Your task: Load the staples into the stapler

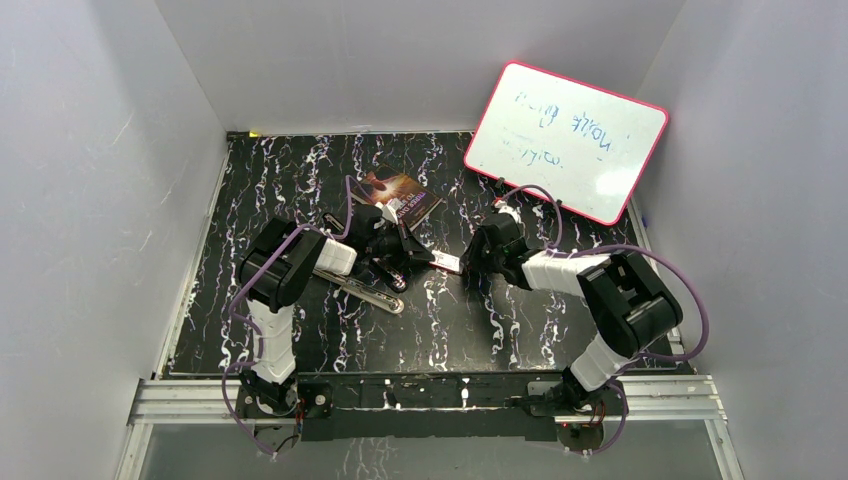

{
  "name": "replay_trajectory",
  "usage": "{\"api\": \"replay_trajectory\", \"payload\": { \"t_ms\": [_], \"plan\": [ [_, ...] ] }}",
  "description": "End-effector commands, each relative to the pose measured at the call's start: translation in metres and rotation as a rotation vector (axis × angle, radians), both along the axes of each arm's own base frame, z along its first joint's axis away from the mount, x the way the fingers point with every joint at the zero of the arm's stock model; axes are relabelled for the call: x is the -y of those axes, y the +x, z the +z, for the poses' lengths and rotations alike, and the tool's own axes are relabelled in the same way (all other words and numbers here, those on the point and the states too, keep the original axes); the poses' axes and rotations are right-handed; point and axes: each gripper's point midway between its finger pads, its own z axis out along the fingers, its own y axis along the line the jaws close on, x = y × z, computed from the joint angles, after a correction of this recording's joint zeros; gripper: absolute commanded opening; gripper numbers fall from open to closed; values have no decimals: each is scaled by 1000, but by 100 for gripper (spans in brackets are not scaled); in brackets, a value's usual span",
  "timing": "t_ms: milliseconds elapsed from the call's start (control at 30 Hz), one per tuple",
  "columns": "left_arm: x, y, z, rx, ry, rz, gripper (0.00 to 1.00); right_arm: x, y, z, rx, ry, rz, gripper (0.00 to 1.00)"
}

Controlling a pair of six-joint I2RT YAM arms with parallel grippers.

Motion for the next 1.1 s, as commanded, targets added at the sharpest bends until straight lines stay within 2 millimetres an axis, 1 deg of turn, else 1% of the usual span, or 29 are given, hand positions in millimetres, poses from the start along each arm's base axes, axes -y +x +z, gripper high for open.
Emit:
{"api": "replay_trajectory", "payload": {
  "t_ms": [0, 233, 333, 433, 533, 633, 700, 800, 933, 1000, 1067],
  "plan": [
    [7, 9, 31, 84, -34, -17, 0, 26, -12, -16, -37, -123, -36, 28],
    [7, 10, 32, 88, -35, -15, 0, 30, -20, -17, -42, -119, -35, 18],
    [7, 9, 31, 84, -33, -15, 0, 24, -22, -16, -43, -84, -14, 15],
    [7, 9, 31, 85, -33, -15, 0, 14, -23, -14, -47, -44, 15, 14],
    [7, 9, 32, 87, -34, -16, 0, 5, -23, -14, -63, -4, 33, 17],
    [6, 9, 31, 87, -33, -15, 0, -1, -26, -17, -84, 24, 42, 17],
    [6, 9, 32, 89, -33, -14, 0, -2, -28, -19, -95, 31, 42, 17],
    [6, 10, 33, 91, -34, -13, 0, -1, -30, -22, -105, 31, 40, 16],
    [6, 10, 33, 91, -32, -11, 0, 4, -30, -22, -98, 16, 27, 0],
    [6, 11, 33, 90, -30, -9, 0, 10, -29, -22, -86, -8, 19, 0],
    [7, 13, 34, 92, -27, -8, 0, 20, -27, -24, -80, -37, -2, 0]
  ]
}}
